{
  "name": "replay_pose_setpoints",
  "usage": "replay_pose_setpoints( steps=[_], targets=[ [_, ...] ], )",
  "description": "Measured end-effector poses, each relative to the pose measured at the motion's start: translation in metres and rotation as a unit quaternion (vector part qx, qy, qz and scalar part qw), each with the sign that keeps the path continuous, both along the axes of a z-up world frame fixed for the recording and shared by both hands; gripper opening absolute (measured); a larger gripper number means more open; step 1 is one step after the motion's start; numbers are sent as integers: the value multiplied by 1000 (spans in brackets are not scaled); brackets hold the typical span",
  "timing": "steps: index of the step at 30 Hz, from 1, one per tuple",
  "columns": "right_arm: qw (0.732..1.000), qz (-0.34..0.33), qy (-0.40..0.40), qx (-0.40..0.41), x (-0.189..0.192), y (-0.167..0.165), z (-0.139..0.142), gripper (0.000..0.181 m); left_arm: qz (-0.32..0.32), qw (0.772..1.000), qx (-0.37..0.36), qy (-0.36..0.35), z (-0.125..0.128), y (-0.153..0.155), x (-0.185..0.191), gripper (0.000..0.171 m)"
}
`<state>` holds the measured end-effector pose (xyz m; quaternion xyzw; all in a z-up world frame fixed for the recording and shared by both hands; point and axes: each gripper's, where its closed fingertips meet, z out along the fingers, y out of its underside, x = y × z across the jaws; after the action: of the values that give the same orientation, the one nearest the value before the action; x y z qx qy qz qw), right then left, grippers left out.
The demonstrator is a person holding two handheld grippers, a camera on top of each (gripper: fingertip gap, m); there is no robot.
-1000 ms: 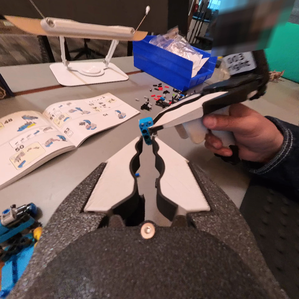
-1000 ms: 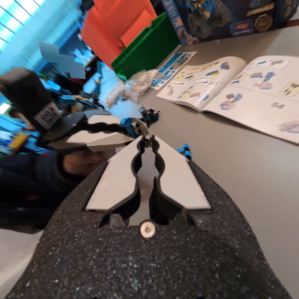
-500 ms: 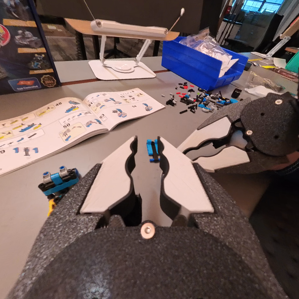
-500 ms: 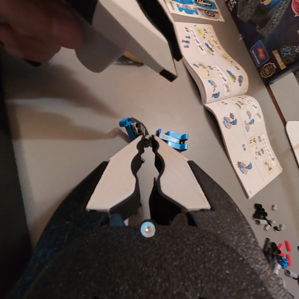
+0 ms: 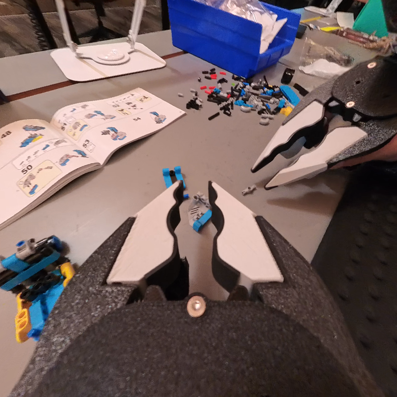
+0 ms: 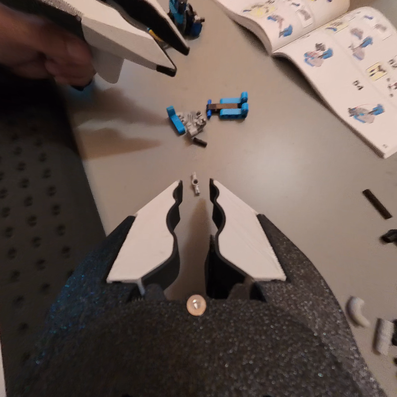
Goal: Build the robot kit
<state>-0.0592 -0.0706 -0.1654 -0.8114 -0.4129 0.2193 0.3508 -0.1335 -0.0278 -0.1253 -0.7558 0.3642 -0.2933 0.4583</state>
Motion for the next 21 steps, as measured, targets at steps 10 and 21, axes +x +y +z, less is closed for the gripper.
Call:
replay_pose_setpoints(
  steps=[10,21],
  targets=[
    [999,42,-30,9,-27,20,-10,21,-25,998,3,56,-17,-9,7,20],
    [992,118,-37,-16,-64,28,-19,23,-6,999,-19,31,-14,-3,1,20]
  ],
)
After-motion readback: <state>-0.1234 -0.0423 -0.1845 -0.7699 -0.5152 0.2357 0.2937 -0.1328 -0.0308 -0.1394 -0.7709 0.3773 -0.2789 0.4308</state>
